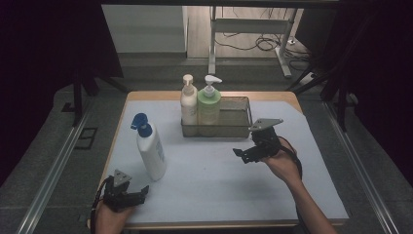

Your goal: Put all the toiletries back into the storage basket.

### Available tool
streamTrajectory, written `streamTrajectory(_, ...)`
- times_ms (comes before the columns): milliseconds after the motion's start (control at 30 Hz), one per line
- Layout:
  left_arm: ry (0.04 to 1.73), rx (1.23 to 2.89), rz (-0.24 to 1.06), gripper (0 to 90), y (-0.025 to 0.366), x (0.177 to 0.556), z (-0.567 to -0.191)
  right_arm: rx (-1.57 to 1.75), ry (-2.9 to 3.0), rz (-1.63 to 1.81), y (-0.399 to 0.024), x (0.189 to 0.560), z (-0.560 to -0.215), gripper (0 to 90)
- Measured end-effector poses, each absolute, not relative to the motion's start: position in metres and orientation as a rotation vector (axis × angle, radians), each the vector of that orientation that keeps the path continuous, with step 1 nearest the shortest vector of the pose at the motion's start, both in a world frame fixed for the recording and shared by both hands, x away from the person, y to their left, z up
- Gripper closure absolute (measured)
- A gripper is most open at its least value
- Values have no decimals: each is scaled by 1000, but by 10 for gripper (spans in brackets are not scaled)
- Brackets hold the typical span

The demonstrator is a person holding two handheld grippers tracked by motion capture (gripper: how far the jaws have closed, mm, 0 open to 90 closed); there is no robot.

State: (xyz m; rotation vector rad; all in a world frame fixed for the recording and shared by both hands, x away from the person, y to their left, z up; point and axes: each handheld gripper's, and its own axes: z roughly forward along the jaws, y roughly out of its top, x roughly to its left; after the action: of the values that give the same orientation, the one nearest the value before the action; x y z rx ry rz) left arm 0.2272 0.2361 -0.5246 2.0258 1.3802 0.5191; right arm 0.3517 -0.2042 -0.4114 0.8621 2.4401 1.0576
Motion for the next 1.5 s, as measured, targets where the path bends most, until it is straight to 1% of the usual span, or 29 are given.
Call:
streamTrajectory(367, 1380, 2027, 519, 123, 236, 227, -525, 894, 2406, 1088, -227, 324, -421, 0)
streamTrajectory(733, 1380, 2025, 519, 123, 236, 227, -525, 951, 2383, 1072, -246, 303, -445, 0)
streamTrajectory(1067, 1380, 2025, 520, 123, 236, 227, -525, 1030, 2372, 1043, -257, 294, -477, 0)
streamTrajectory(1267, 1380, 2028, 520, 123, 236, 227, -524, 1081, 2363, 1020, -265, 294, -499, 0)
streamTrajectory(1500, 1380, 2029, 521, 124, 236, 227, -524, 1095, 2397, 966, -271, 293, -516, 0)
